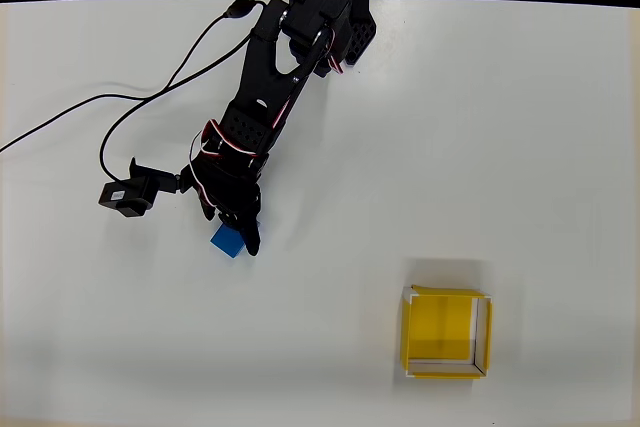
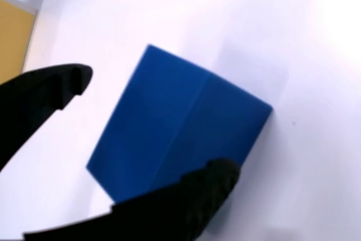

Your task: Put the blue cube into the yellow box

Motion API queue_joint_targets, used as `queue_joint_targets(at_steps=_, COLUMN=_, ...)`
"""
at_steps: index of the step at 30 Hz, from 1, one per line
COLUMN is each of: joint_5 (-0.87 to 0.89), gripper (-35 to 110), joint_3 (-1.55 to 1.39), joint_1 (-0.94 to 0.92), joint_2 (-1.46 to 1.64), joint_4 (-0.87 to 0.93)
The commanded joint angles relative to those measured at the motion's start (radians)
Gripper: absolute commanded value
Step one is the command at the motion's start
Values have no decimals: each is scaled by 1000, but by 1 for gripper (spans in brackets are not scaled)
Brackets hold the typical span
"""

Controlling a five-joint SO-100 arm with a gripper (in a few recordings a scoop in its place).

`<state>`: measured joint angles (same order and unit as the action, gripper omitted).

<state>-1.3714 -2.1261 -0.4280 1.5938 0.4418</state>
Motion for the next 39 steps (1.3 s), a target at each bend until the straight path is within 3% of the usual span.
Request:
queue_joint_targets(at_steps=1, joint_5=-15, gripper=44, joint_3=84, joint_1=-20, joint_2=25, joint_4=-44)
queue_joint_targets(at_steps=39, joint_5=-155, gripper=27, joint_3=-74, joint_1=35, joint_2=-3, joint_4=-196)
